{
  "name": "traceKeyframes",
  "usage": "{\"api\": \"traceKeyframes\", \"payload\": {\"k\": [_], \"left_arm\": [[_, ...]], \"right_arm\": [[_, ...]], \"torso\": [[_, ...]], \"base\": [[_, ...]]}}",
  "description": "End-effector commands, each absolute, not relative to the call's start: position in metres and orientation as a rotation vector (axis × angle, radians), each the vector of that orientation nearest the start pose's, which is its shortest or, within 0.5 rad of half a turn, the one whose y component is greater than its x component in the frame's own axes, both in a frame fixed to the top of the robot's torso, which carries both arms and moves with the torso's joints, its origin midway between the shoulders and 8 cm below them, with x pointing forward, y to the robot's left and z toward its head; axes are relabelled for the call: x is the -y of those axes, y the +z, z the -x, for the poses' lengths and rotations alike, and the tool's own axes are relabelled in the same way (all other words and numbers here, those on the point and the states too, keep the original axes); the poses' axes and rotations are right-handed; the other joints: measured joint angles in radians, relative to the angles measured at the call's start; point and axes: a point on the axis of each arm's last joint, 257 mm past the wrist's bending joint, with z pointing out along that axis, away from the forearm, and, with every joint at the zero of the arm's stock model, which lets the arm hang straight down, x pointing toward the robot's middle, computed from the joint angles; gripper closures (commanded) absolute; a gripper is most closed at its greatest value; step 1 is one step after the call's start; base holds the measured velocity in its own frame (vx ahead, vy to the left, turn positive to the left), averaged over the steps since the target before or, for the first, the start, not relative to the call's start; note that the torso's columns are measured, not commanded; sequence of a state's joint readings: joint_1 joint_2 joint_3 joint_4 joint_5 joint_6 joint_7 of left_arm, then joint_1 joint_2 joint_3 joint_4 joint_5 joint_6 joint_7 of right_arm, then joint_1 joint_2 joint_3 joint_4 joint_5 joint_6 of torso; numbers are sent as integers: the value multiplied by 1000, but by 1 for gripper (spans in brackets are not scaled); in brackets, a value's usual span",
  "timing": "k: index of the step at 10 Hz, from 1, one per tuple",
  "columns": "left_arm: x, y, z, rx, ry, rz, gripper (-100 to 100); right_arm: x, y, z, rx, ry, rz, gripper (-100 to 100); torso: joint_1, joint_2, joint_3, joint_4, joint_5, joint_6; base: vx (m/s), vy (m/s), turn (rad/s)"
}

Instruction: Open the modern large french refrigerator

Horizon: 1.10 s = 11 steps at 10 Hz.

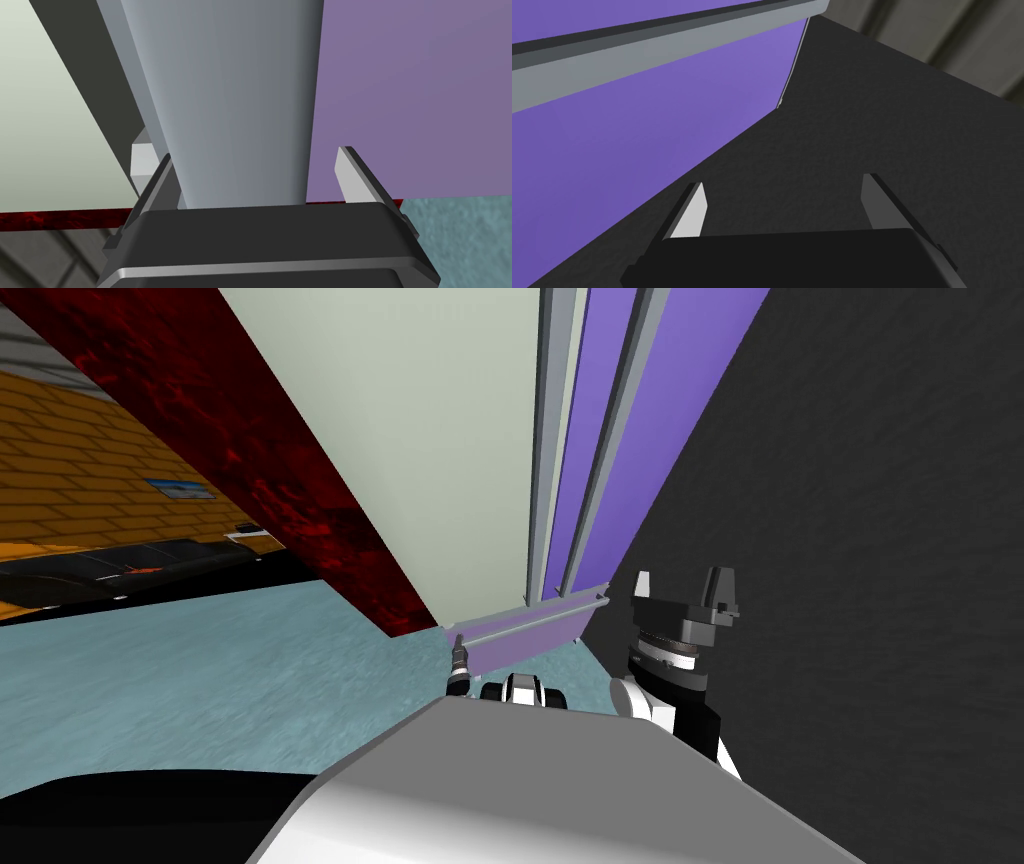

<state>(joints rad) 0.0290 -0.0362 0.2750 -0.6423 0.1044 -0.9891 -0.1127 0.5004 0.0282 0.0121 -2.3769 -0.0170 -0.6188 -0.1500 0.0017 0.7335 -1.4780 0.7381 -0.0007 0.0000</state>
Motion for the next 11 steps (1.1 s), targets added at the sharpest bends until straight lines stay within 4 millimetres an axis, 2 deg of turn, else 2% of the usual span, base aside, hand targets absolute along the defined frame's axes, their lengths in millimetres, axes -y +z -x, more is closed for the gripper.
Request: {"api": "traceKeyframes", "payload": {"k": [1, 2, 3, 4, 10, 11], "left_arm": [[-346, -416, -394, -902, -887, 1343, -100], [-347, -415, -399, -892, -877, 1351, -100], [-345, -420, -392, -905, -879, 1358, -100], [-345, -416, -388, -913, -897, 1336, 100], [-331, -420, -354, -981, -967, 1303, 100], [-331, -420, -354, -981, -967, 1303, 100]], "right_arm": [[273, 86, -299, -394, 1508, -553, 0], [273, 86, -298, -394, 1508, -553, 0], [273, 86, -299, -394, 1508, -553, 0], [273, 86, -298, -394, 1508, -553, 0], [273, 86, -298, -394, 1508, -553, 0], [273, 86, -298, -394, 1508, -553, 0]], "torso": [[1, 0, 0, 1, 0, 1], [1, -1, 0, 2, 0, 2], [0, -1, 0, 2, 0, 3], [-1, -1, -1, 0, 0, 1], [1, 0, 1, -4, 5, 2], [2, 0, 1, -5, 5, 1]], "base": [[-83, 42, -140], [-86, 33, -126], [-41, 13, -27], [50, -16, 222], [97, -43, 160], [47, -28, 54]]}}
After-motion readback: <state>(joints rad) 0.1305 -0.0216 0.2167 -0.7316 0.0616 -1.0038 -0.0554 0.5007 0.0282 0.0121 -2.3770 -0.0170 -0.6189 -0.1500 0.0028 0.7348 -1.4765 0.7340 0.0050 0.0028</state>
